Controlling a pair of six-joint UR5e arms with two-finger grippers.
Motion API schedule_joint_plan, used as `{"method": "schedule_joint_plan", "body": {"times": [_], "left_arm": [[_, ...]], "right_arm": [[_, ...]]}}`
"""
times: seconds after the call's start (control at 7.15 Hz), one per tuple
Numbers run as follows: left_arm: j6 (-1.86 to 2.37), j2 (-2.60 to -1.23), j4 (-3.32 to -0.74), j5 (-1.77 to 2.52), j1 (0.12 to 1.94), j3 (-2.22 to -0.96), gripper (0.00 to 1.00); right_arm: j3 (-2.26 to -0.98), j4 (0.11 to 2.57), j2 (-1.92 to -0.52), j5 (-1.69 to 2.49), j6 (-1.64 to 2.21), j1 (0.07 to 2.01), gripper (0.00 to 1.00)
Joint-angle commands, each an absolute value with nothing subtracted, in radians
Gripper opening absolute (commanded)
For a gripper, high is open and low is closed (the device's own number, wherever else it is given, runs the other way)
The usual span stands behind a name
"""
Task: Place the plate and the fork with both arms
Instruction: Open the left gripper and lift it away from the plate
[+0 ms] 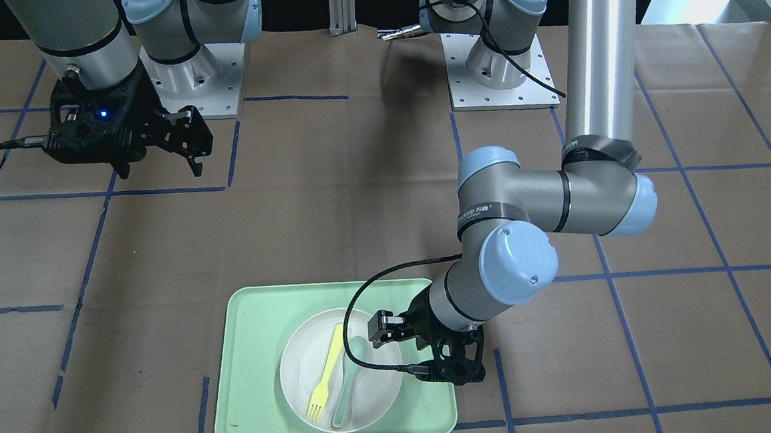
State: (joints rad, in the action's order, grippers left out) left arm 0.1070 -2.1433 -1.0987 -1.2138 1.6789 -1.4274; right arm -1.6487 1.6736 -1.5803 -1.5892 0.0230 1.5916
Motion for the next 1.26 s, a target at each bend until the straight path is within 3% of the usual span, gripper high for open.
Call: {"method": "schedule_joint_plan", "body": {"times": [0.0, 0.56, 0.84, 1.12], "left_arm": [[0.057, -1.986, -1.298, -1.321, 1.648, -1.436, 1.00], [0.054, -1.604, -1.824, -1.526, 1.640, -1.453, 1.00], [0.045, -1.507, -1.922, -1.572, 1.632, -1.454, 1.00], [0.006, -1.482, -1.910, -1.568, 1.632, -1.520, 1.00]], "right_arm": [[-1.643, 1.671, -1.580, -1.591, 0.023, 1.588, 1.00], [-1.631, 1.669, -1.582, -1.589, 0.023, 1.595, 1.00], [-1.612, 1.675, -1.553, -1.574, 0.037, 1.604, 1.00], [-1.484, 1.666, -1.441, -1.563, 0.040, 1.652, 1.00]]}}
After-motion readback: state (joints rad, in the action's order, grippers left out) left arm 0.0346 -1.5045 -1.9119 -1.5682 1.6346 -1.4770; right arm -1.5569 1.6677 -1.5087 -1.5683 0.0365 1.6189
